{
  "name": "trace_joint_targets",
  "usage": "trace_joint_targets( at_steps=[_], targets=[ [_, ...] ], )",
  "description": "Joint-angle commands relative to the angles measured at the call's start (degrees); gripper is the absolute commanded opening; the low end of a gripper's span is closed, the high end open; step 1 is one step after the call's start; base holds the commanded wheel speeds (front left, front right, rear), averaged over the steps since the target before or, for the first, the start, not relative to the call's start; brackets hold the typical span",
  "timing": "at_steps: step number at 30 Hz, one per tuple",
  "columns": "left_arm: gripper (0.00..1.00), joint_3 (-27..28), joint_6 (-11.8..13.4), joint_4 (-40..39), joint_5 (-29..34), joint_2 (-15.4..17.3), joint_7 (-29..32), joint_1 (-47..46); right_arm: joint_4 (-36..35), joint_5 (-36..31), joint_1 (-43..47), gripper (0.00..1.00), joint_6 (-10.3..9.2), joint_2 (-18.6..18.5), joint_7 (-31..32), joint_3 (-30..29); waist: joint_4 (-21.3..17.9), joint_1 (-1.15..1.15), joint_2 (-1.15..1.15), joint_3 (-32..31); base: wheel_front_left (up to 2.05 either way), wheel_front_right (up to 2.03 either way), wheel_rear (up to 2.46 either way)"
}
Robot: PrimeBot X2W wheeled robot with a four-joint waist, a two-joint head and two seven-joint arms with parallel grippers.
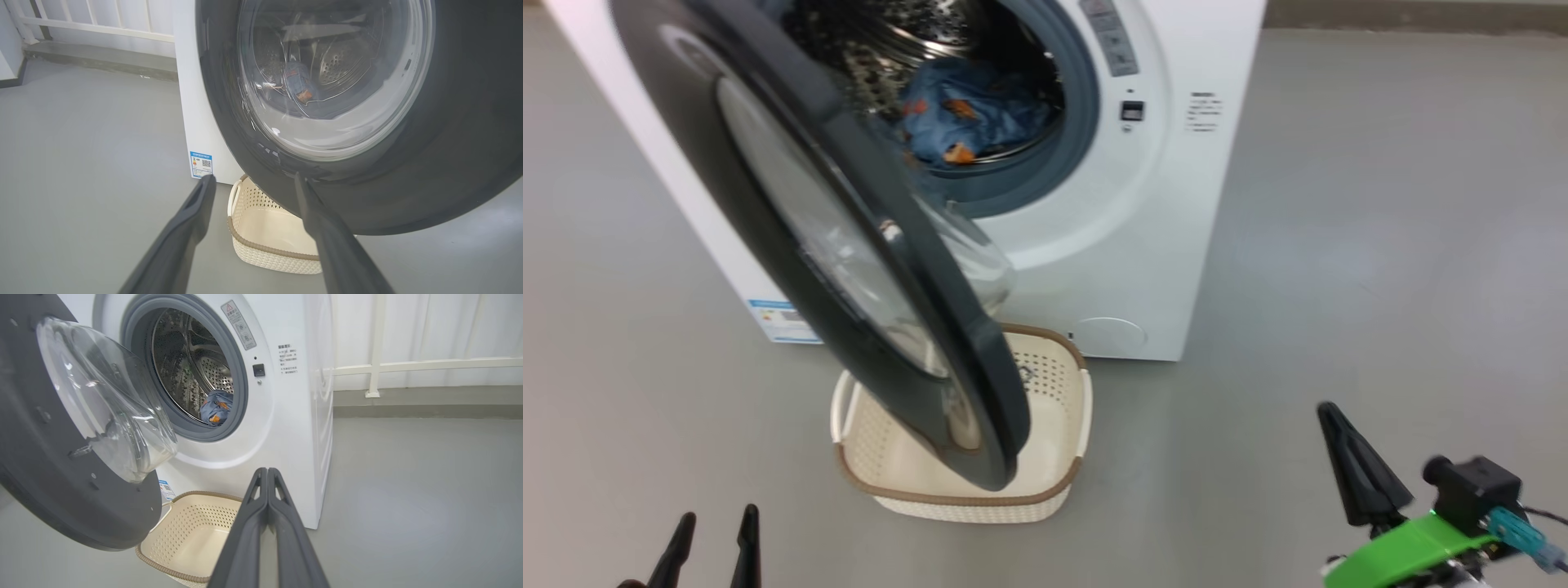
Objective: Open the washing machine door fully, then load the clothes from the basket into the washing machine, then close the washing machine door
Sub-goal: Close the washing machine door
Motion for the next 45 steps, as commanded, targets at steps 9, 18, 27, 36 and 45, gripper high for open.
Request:
trace_joint_targets(
  at_steps=[9,18,27,36,45],
  targets=[
    [1.0,0.57,-0.14,-1.55,0.89,0.9,-0.78,-2.56,-3.87,1.02,-10.02,0.0,0.07,1.06,-0.44,7.29,6.11,0.0,0.0,-2.21,0.0,0.0,0.0],
    [1.0,0.42,-0.14,-2.17,1.1,0.78,-0.78,-2.57,-13.64,1.01,-15.48,0.0,0.07,3.05,-0.44,13.15,7.39,0.0,0.0,-2.72,0.0,0.0,0.0],
    [1.0,0.86,-0.14,-2.86,1.22,0.7,-0.78,-2.08,-21.1,1.84,-16.13,0.0,0.07,4.11,-0.44,23.46,7.43,0.0,0.0,-2.9,0.0,0.0,0.0],
    [1.0,1.39,-0.14,-3.01,1.14,0.21,-0.78,-2.23,-15.93,4.48,-14.81,0.0,0.07,3.68,-0.44,33.07,7.48,0.0,0.0,-2.13,0.0,0.0,0.0],
    [1.0,1.33,-0.14,-2.76,0.93,-0.48,-0.78,-2.97,-5.94,7.52,-14.33,0.0,0.07,3.29,-0.44,38.63,7.83,0.0,0.0,-0.93,0.0,0.0,0.0]
  ],
)
